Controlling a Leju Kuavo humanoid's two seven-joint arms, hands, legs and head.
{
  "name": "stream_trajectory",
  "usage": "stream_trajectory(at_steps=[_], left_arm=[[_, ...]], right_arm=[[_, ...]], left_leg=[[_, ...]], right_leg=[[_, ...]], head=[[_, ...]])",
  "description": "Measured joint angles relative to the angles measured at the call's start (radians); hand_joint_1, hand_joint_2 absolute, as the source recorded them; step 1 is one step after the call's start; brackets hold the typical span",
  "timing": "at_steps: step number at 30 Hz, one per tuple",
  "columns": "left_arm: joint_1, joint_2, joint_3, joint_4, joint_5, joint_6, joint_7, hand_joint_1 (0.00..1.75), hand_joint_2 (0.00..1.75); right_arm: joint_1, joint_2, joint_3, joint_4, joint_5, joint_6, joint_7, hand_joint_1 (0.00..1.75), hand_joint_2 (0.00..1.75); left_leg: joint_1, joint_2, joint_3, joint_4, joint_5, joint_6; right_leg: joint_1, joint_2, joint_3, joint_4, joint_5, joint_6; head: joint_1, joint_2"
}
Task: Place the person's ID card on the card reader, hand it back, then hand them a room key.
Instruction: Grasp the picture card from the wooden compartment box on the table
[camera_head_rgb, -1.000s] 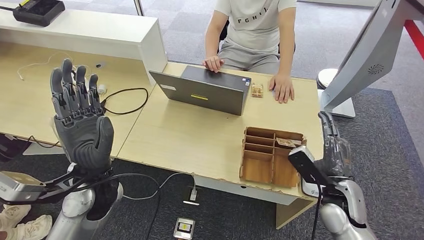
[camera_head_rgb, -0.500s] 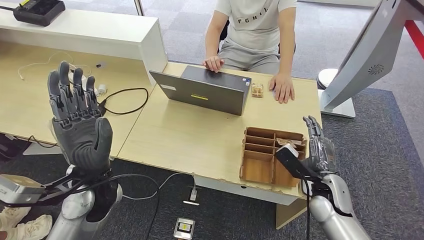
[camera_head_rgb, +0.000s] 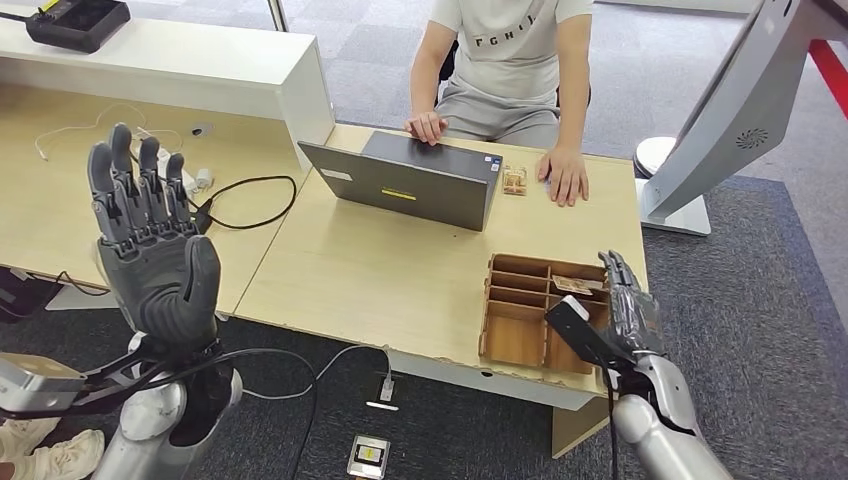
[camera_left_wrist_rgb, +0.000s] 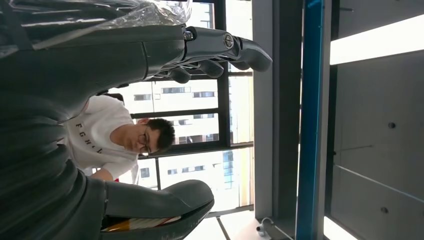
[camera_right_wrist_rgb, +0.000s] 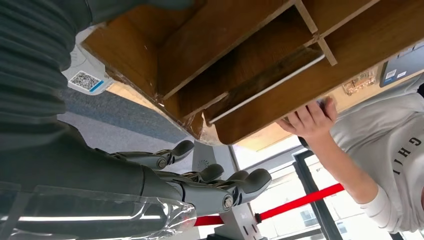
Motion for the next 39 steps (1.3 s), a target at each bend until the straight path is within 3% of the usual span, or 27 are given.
stream_trajectory(at_steps=[7, 8, 11, 12, 39], left_arm=[[0.006, 0.0, 0.011, -0.007, -0.003, 0.003, 0.0, 0.0, 1.75], [0.006, 0.0, 0.013, -0.007, -0.003, 0.003, 0.0, 0.0, 1.75], [0.007, 0.0, 0.015, -0.007, -0.003, 0.003, 0.0, 0.0, 1.75], [0.007, 0.0, 0.016, -0.007, -0.003, 0.003, 0.0, 0.0, 1.75], [0.018, 0.0, 0.018, -0.007, -0.003, -0.017, 0.011, 0.0, 1.75]], right_arm=[[-0.005, 0.016, 0.008, 0.03, -0.005, -0.001, -0.009, 0.31, 1.75], [-0.006, 0.018, 0.008, 0.033, -0.005, -0.001, -0.01, 0.58, 1.75], [-0.009, 0.021, 0.011, 0.04, -0.006, -0.001, -0.01, 1.61, 1.75], [-0.011, 0.022, 0.012, 0.043, -0.008, -0.002, -0.011, 1.7, 1.75], [-0.018, 0.023, 0.019, 0.031, -0.104, -0.021, -0.014, 1.75, 1.75]], left_leg=[[0.0, 0.0, 0.0, 0.0, 0.0, 0.0], [0.0, 0.0, 0.0, 0.0, 0.0, 0.0], [0.0, 0.0, 0.0, 0.0, 0.0, 0.0], [0.0, 0.0, 0.0, 0.0, 0.0, 0.0], [0.0, 0.0, 0.001, 0.0, 0.0, 0.0]], right_leg=[[0.0, 0.0, 0.0, 0.0, 0.0, 0.0], [0.0, 0.0, 0.0, 0.0, 0.0, 0.0], [0.0, 0.0, 0.0, 0.0, 0.0, 0.0], [0.0, 0.0, 0.0, 0.0, 0.0, 0.0], [0.0, 0.0, 0.0, 0.0, 0.0, 0.0]], head=[[0.0, 0.0], [0.0, 0.0], [0.0, 0.0], [0.0, 0.0], [0.0, 0.0]])
